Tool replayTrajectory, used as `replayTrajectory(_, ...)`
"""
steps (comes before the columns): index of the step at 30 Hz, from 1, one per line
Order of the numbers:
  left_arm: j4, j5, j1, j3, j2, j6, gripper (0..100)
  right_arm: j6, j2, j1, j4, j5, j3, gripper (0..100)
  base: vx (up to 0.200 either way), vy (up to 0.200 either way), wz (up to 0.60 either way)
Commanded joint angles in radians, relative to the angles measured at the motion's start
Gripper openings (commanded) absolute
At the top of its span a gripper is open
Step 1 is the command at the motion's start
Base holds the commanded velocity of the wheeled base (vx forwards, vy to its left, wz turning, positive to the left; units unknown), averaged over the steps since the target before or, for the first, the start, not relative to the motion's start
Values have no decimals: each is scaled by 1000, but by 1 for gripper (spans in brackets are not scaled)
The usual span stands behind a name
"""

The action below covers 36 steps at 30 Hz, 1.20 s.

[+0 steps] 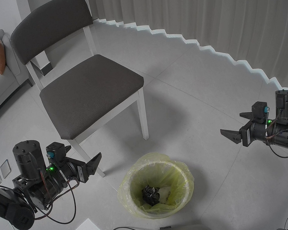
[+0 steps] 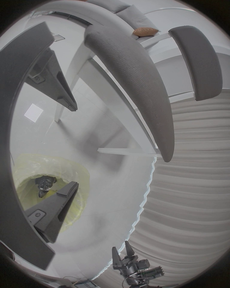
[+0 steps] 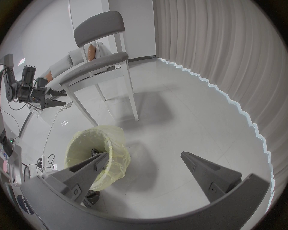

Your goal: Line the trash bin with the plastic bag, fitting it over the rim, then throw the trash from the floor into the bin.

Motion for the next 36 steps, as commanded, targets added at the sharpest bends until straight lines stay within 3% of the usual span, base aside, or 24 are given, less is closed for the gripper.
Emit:
replayTrajectory(1, -7, 1, 8, 29, -100, -10, 100, 4, -154, -8, 12, -6, 30, 100, 0, 0, 0)
replayTrajectory(8, -6, 8, 13, 9, -174, -12, 100, 18, -253, -74, 15, -20, 84, 100, 0, 0, 0)
replayTrajectory(15, 5, 7, 83, -20, -235, -13, 100, 18, -292, -186, 28, -6, 77, 100, 0, 0, 0)
replayTrajectory(25, 14, 16, 131, -7, -313, -10, 100, 18, -293, -229, 109, -9, 1, 100, 0, 0, 0)
replayTrajectory(31, 33, 16, 179, 7, -398, -2, 100, 18, -370, -237, 213, -26, -45, 100, 0, 0, 0)
replayTrajectory(36, 39, 14, 226, 101, -556, 4, 100, 44, -543, -295, 357, -53, -33, 100, 0, 0, 0)
